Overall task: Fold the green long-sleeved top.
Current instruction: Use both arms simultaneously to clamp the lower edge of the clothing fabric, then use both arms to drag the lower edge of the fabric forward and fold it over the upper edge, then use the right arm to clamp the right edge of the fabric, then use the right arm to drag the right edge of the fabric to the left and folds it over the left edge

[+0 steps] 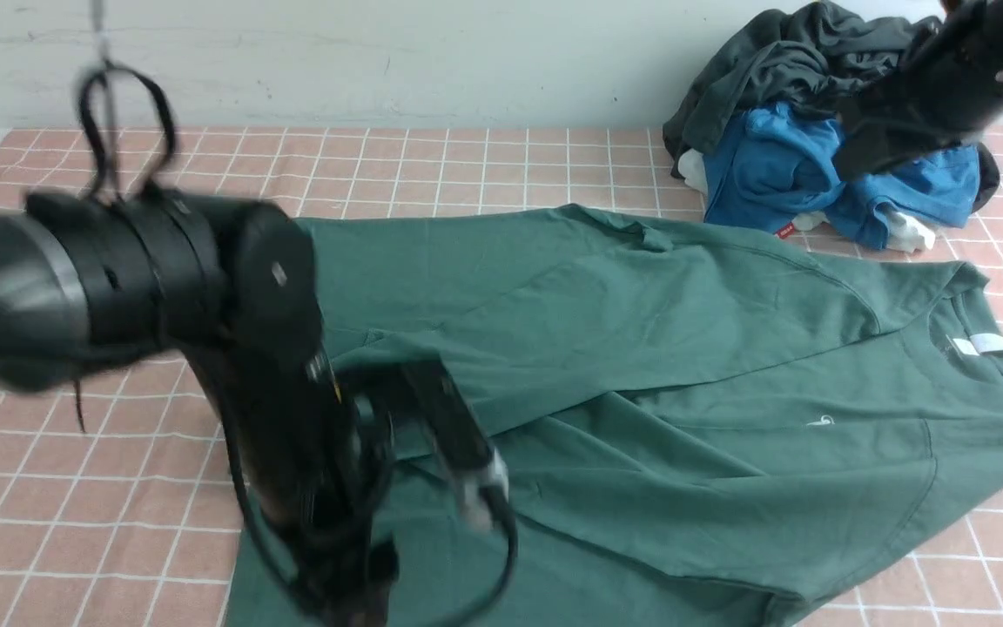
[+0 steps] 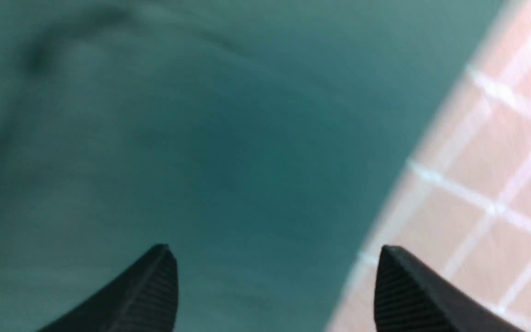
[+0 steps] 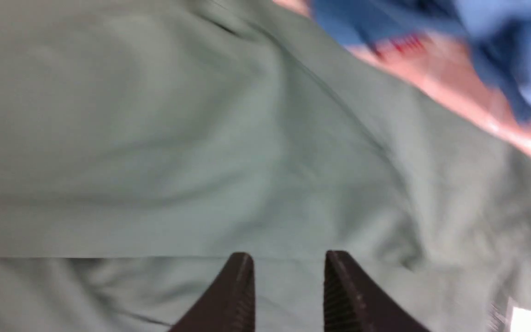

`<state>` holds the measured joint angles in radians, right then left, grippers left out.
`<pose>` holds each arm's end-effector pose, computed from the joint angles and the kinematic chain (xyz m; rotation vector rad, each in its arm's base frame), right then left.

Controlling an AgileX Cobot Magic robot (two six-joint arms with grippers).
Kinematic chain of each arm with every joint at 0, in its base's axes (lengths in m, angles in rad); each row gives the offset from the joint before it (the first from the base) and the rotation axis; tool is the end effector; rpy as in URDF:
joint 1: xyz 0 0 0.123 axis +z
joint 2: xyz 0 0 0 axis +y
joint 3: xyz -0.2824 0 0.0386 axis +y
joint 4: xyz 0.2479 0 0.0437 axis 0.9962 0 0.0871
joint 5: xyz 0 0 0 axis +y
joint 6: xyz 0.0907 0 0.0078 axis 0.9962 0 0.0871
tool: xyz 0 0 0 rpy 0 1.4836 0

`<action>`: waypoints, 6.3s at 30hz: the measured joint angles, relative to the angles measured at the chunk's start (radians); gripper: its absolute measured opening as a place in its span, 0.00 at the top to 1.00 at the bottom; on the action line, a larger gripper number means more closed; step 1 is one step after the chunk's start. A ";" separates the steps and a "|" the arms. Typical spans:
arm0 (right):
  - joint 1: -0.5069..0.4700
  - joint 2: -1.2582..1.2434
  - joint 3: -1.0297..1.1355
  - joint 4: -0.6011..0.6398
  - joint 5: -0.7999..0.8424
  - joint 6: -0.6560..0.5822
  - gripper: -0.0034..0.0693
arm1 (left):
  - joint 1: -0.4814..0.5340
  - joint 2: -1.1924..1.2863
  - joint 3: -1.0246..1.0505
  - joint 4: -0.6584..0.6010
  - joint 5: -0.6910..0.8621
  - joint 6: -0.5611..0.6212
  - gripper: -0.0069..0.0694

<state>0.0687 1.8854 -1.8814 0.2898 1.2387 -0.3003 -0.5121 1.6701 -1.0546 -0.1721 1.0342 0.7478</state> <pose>0.4058 0.0526 0.3425 -0.4427 2.6427 0.3286 0.2508 -0.1564 0.2027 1.7191 2.5888 -0.2276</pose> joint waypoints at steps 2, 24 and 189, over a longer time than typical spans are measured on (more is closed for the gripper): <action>0.054 -0.046 0.000 0.050 0.007 -0.041 0.77 | -0.100 0.000 0.119 0.121 -0.045 -0.045 0.22; 0.141 -0.100 0.040 0.077 0.017 -0.088 0.86 | -0.205 -0.032 0.298 0.482 -0.224 -0.563 0.90; -0.023 -0.102 0.135 -0.372 -0.278 0.215 0.94 | 0.371 -0.847 0.387 0.103 -0.292 -0.587 0.90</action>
<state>0.0458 1.7838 -1.7466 -0.0821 0.9603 -0.0855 -0.1413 0.8232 -0.6673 -0.0692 0.7422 0.1604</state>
